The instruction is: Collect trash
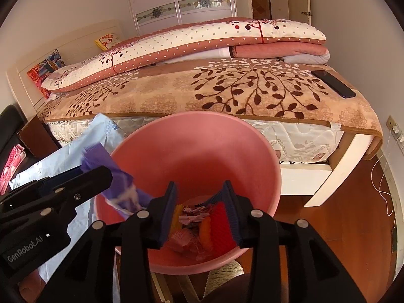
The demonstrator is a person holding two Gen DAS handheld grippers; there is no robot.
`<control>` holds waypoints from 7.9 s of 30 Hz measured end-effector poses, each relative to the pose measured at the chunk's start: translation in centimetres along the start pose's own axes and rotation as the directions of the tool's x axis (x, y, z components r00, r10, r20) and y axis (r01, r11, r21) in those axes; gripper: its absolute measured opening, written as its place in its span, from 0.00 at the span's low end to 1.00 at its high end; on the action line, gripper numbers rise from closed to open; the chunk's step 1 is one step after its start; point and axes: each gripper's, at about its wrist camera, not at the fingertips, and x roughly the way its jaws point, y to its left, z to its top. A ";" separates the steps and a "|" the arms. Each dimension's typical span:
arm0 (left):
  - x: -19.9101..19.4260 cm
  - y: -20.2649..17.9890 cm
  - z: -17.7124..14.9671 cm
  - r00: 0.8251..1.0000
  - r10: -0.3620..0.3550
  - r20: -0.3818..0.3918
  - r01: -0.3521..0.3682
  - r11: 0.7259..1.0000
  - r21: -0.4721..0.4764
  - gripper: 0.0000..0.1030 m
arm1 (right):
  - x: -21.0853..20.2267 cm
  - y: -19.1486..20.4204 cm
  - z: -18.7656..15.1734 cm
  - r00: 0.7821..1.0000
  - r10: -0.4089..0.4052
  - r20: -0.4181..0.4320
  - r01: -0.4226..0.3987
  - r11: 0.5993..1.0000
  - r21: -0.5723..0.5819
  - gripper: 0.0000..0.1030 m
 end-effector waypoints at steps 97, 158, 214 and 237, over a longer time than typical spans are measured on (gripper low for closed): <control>-10.1 22.4 -8.6 0.886 0.460 -0.053 -0.430 0.775 -0.464 0.08 | 8.9 25.8 -2.1 0.939 0.259 -0.224 -0.317 0.906 -0.279 0.06; -9.1 12.3 -4.2 0.900 0.412 0.144 -0.383 0.904 -0.191 0.39 | -2.0 3.0 1.6 0.997 0.044 0.067 -0.043 0.999 -0.019 0.04; -1.5 -2.4 0.8 0.982 0.055 0.181 -0.066 0.996 0.056 0.22 | -1.2 1.0 0.8 0.999 0.009 0.043 -0.011 1.000 0.027 0.04; -1.0 -2.4 0.9 0.985 0.065 0.162 -0.077 0.994 0.073 0.39 | -1.1 0.6 0.9 0.999 -0.002 0.044 0.001 1.000 0.030 0.21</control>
